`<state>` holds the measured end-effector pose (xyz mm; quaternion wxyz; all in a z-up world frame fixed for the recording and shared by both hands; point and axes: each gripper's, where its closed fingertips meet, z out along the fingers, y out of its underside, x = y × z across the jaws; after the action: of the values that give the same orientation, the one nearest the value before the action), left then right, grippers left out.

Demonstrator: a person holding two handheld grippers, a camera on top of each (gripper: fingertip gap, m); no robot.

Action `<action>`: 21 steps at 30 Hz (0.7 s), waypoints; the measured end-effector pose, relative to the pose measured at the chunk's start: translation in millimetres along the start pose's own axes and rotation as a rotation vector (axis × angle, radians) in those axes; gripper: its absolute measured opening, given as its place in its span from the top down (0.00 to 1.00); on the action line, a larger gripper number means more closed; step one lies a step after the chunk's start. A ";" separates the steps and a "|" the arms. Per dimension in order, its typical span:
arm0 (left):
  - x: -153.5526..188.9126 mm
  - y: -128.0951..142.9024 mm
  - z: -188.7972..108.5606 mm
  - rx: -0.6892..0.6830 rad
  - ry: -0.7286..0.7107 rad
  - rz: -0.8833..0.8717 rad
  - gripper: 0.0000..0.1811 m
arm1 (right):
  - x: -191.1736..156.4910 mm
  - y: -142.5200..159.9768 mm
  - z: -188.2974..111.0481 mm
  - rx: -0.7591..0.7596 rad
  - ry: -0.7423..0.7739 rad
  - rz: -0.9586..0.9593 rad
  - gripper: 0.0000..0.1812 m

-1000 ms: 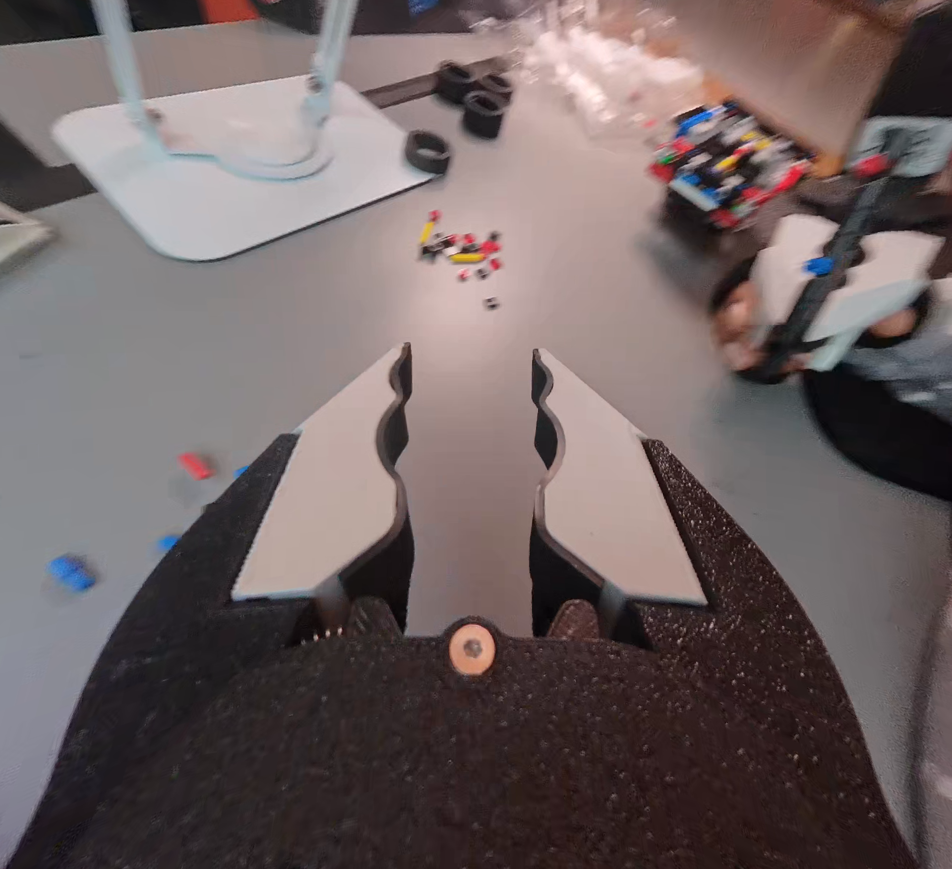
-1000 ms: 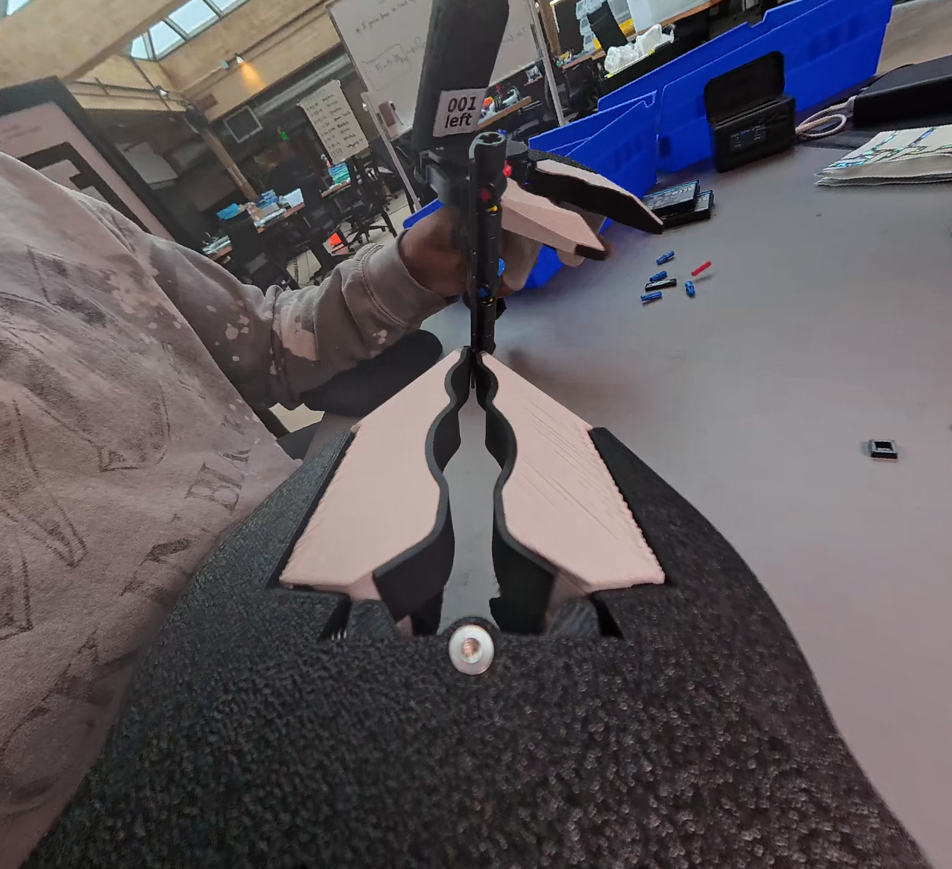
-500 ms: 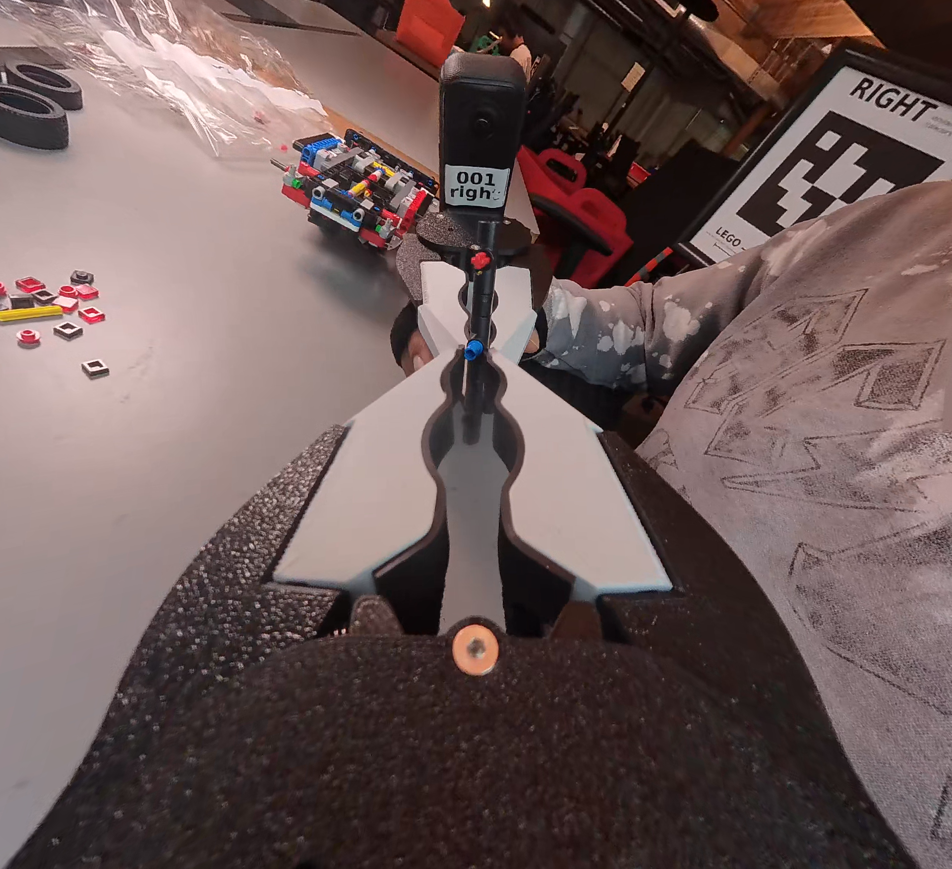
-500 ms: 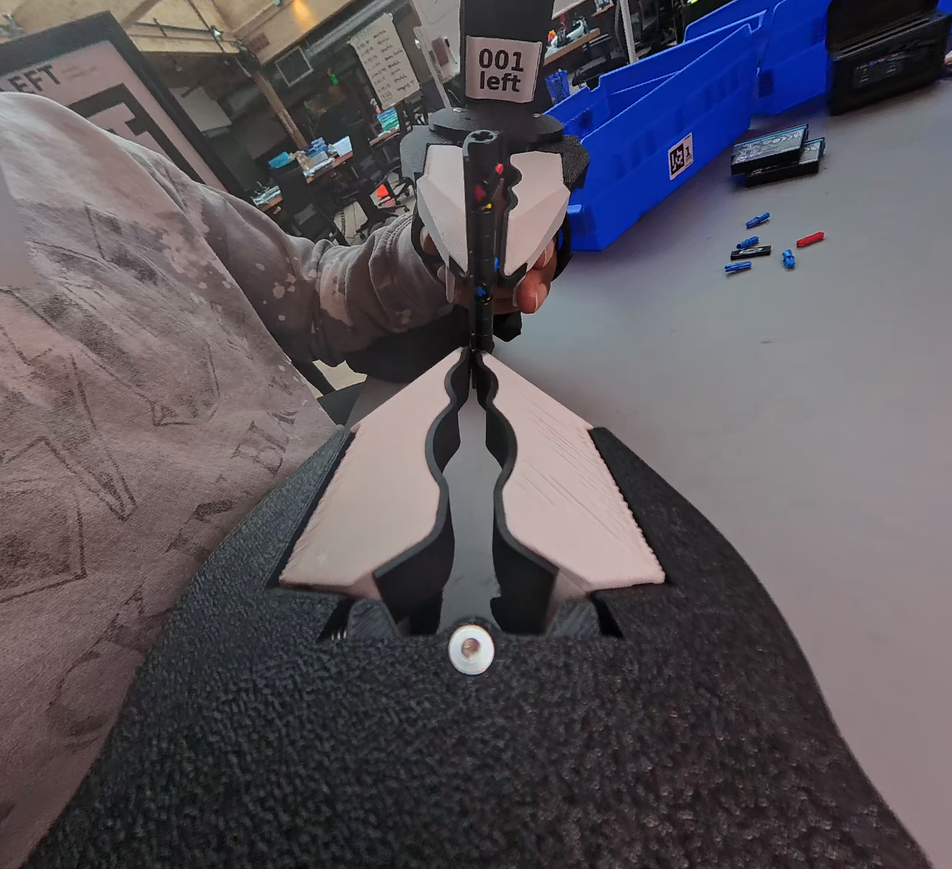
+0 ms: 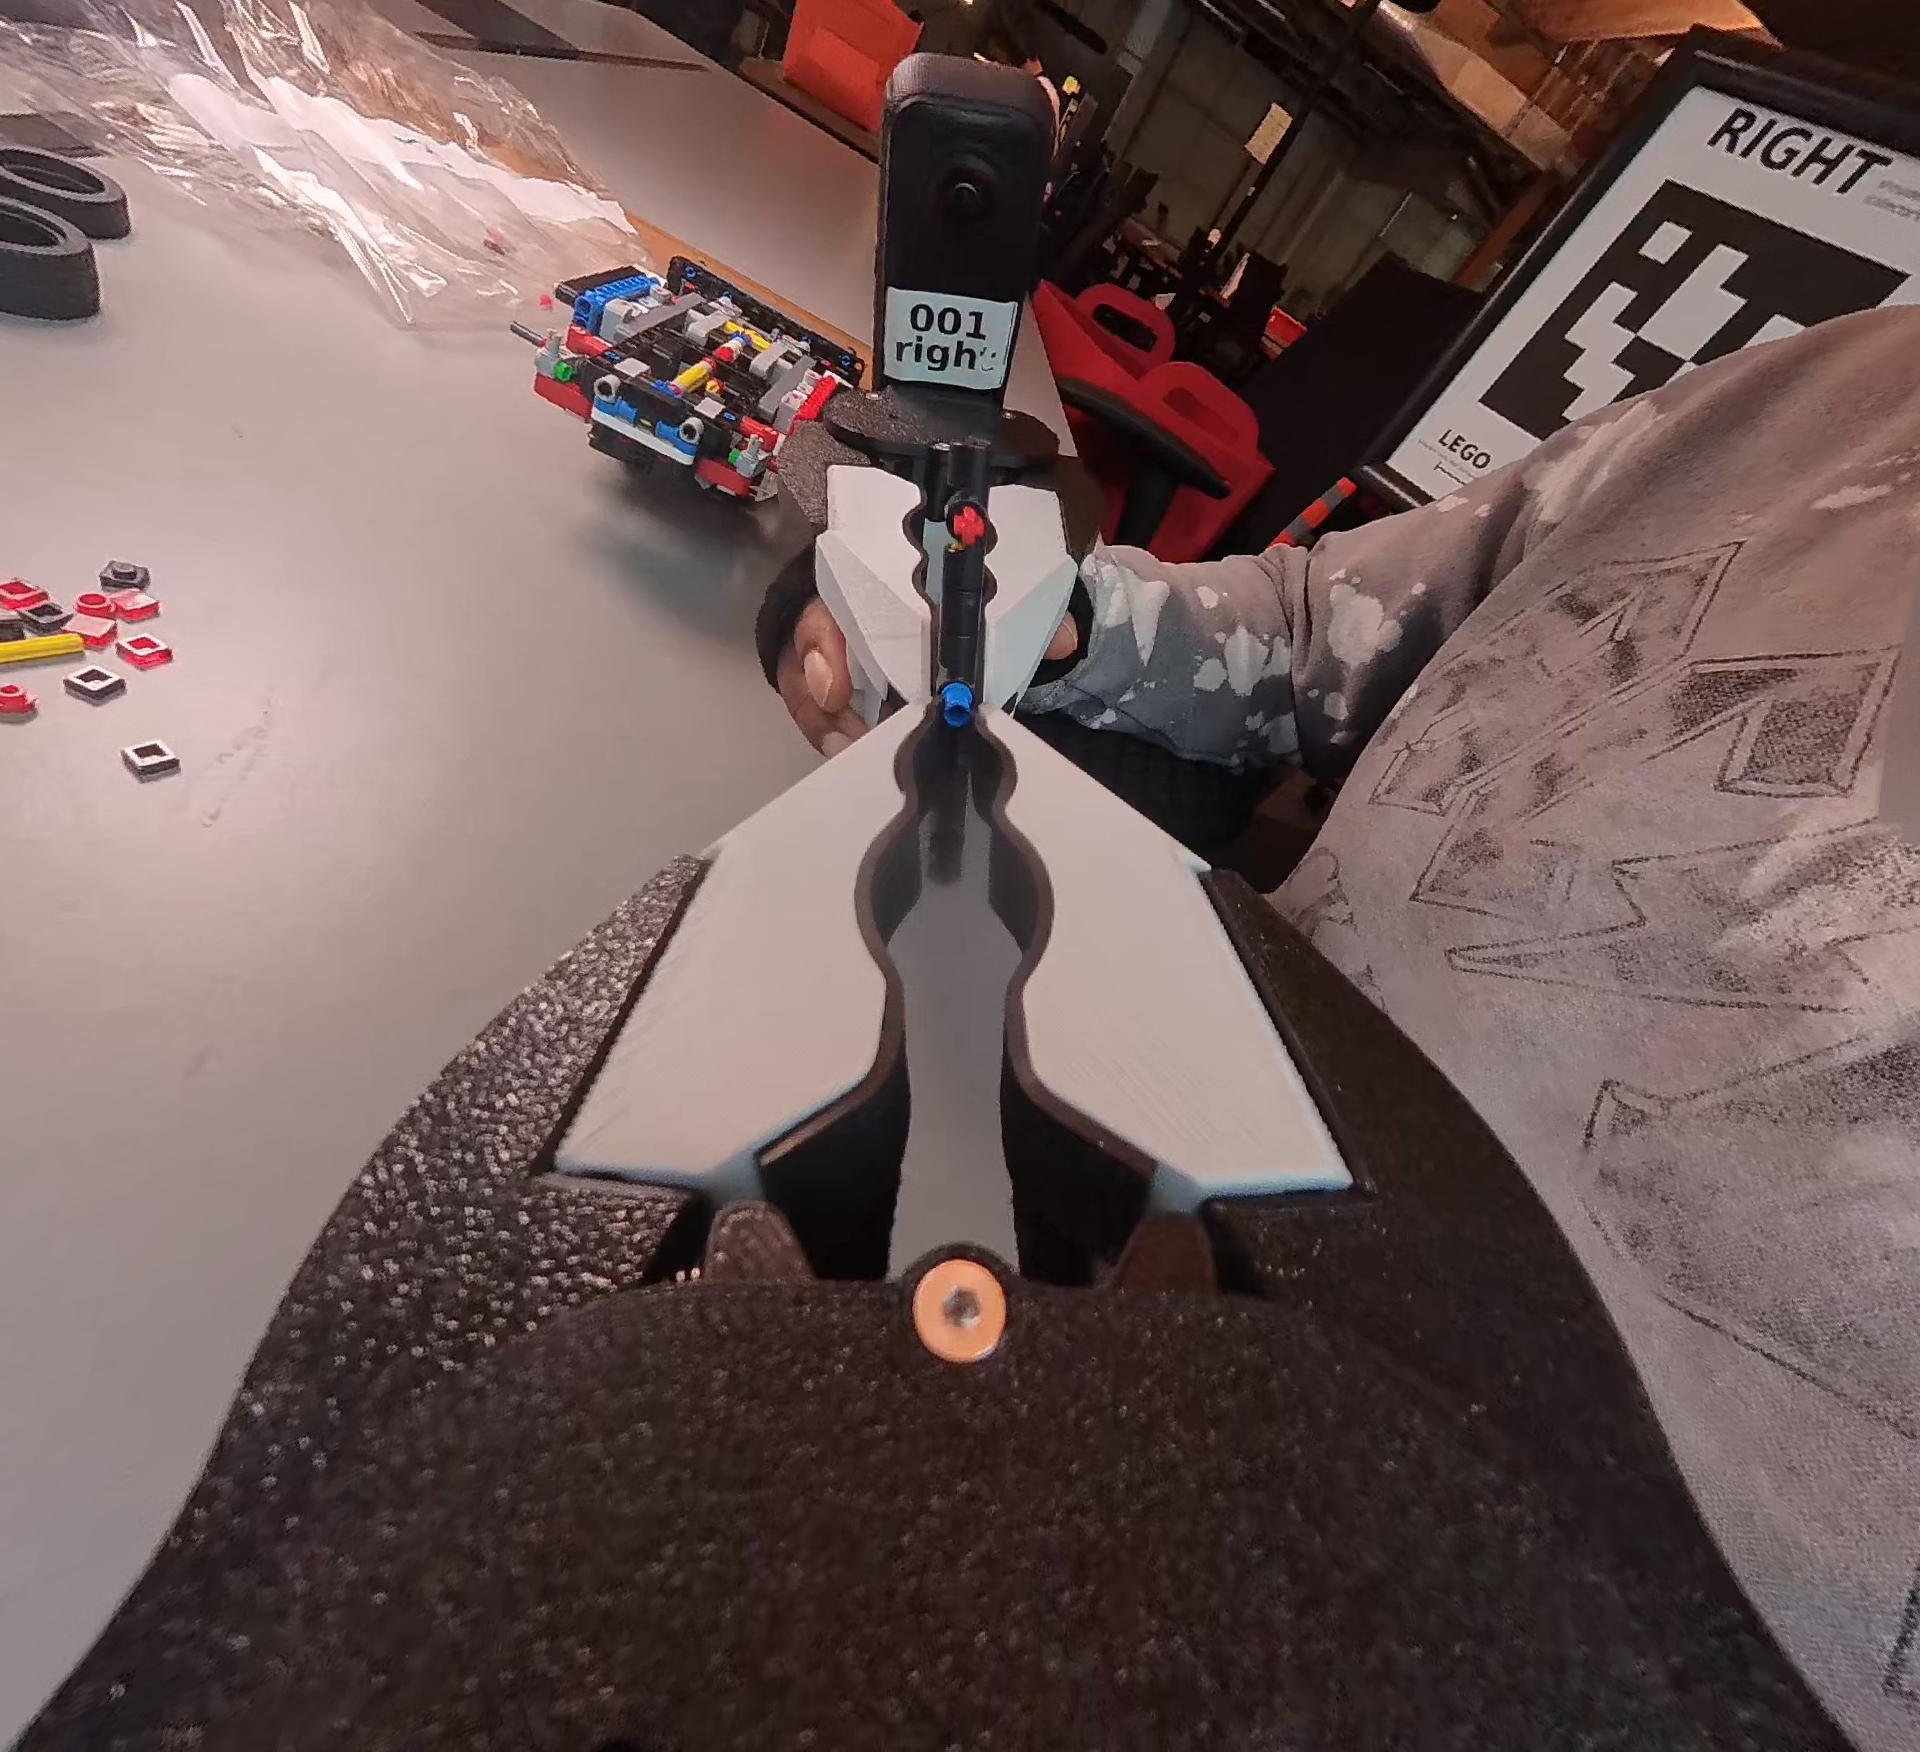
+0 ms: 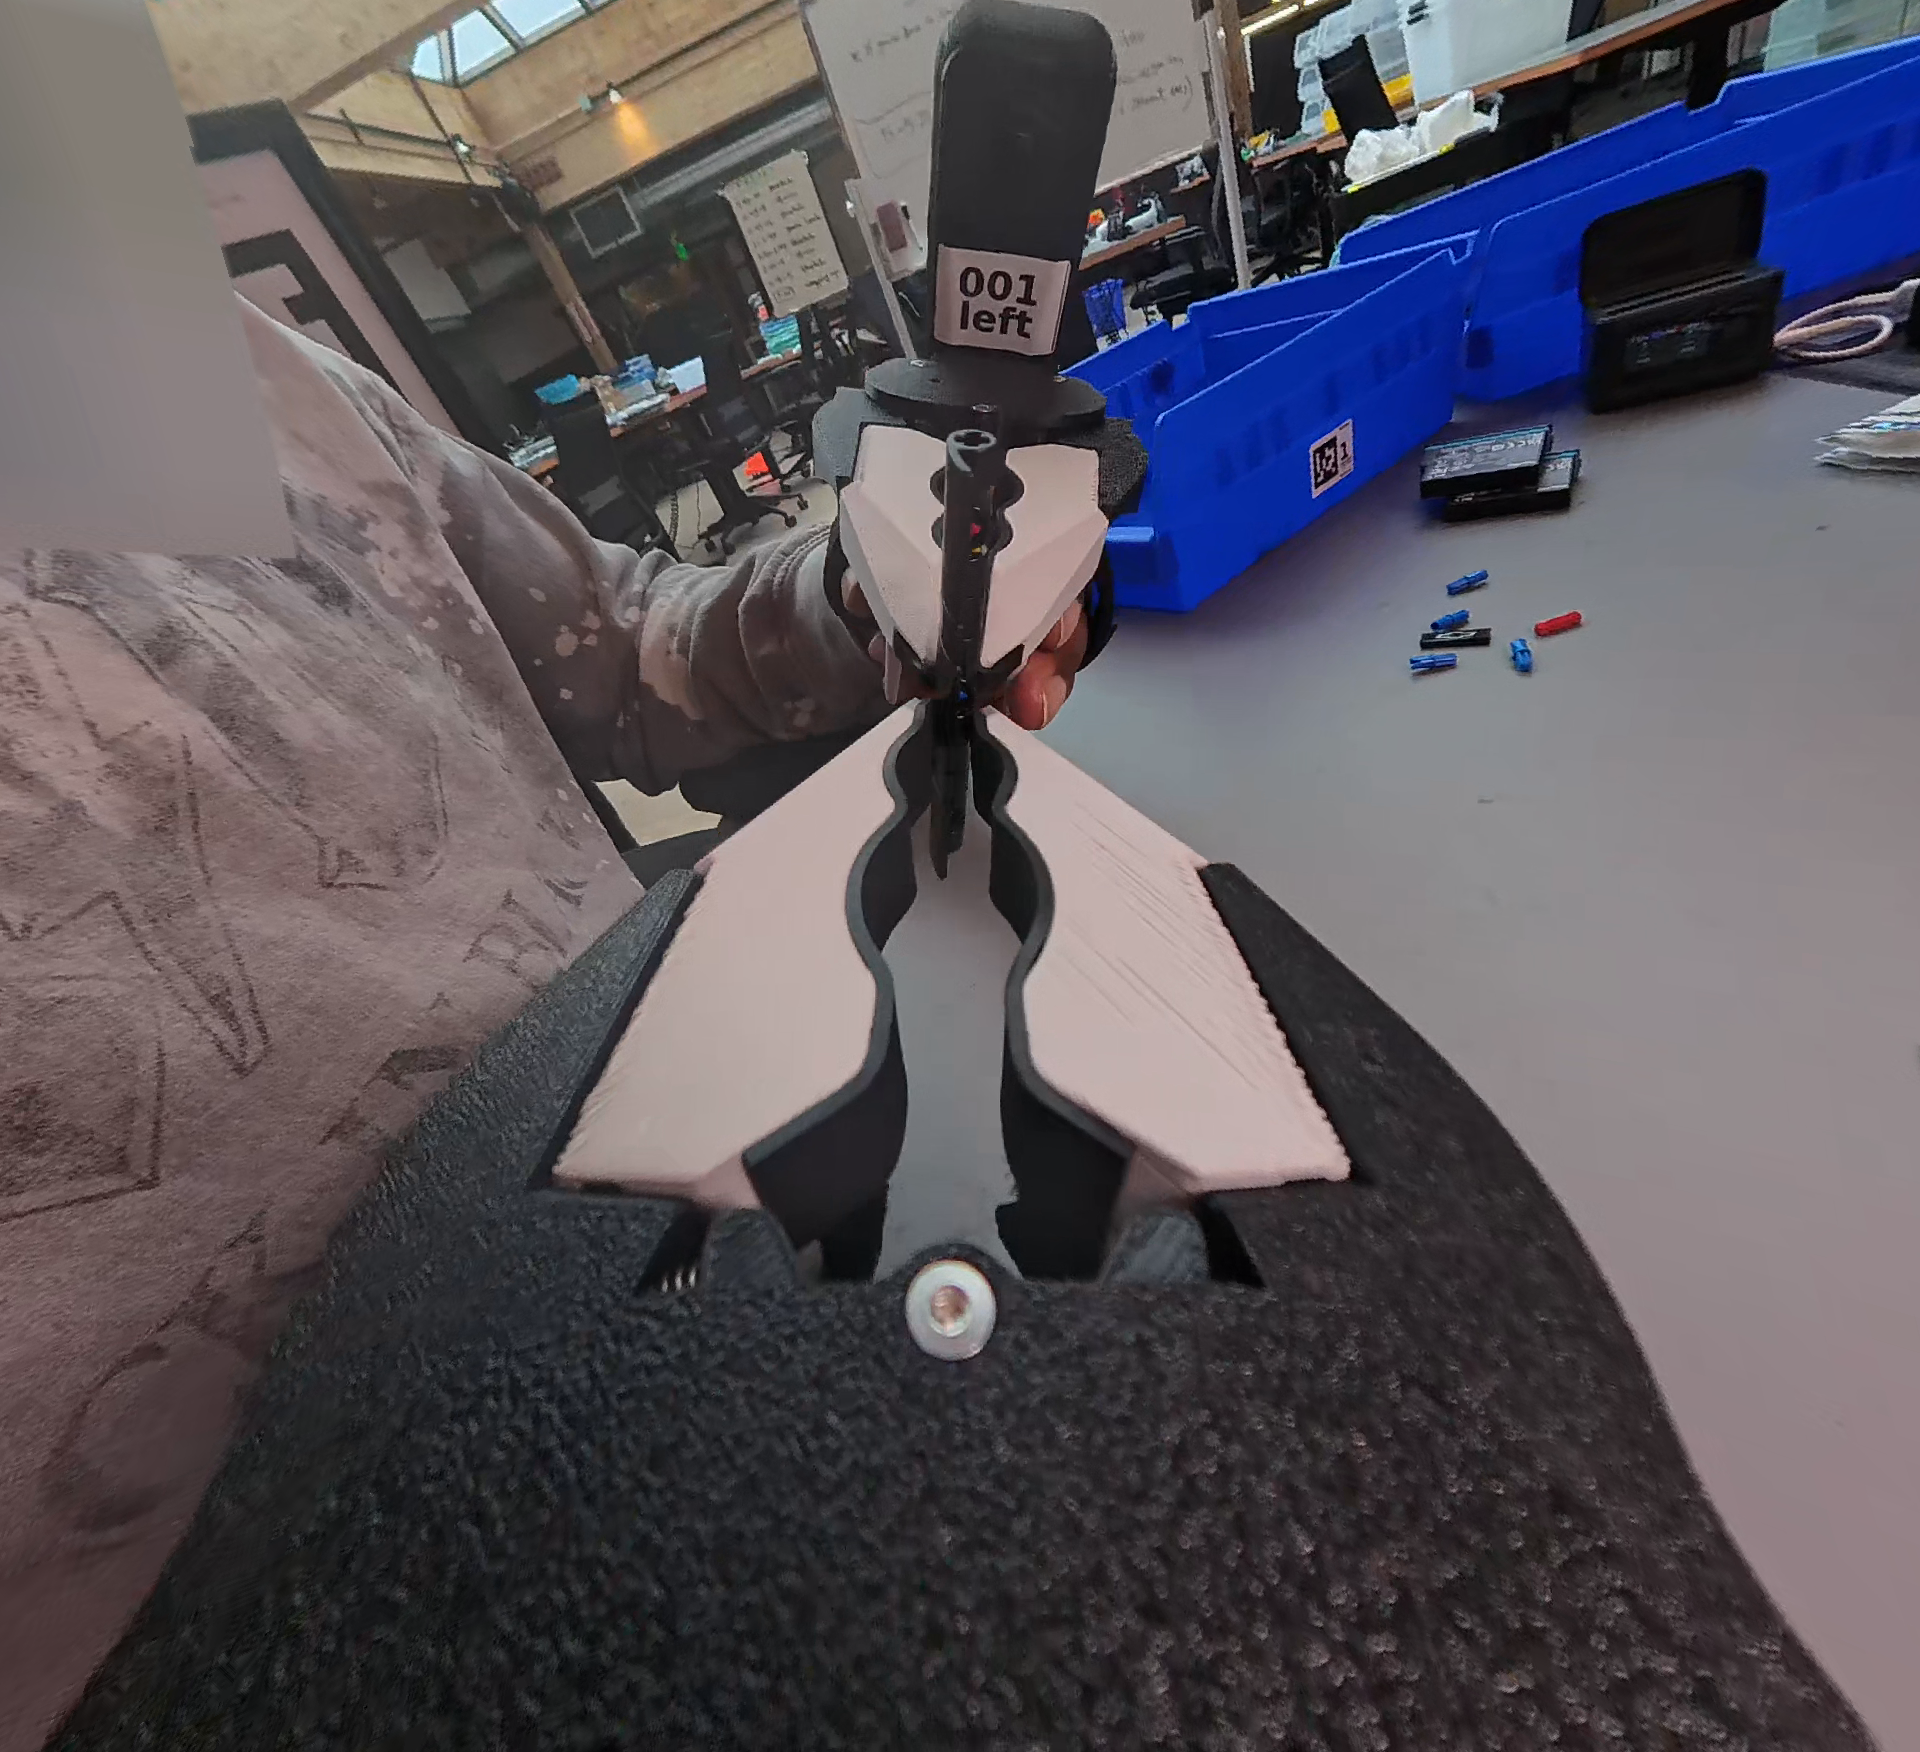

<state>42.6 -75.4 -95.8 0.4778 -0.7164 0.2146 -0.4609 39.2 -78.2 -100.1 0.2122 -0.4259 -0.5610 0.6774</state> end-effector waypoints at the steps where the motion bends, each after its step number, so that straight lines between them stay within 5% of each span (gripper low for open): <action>1: 0.0 0.4 -0.3 0.000 -0.002 0.004 0.97 | 0.1 1.0 0.3 -0.006 0.003 -0.003 0.97; 17: -9.6 -1.0 -7.8 -0.012 -0.035 -0.041 1.00 | 5.6 -6.5 -5.8 0.027 0.040 -0.014 1.00; 21: -36.1 -21.6 -54.7 0.095 -0.160 -0.047 1.00 | 22.4 -35.4 -45.2 0.150 0.145 -0.041 1.00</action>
<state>-25.1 -65.3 -86.7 0.5157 -0.7322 0.1367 -0.4232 57.0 -24.9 -74.8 0.2975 -0.4451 -0.5004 0.6804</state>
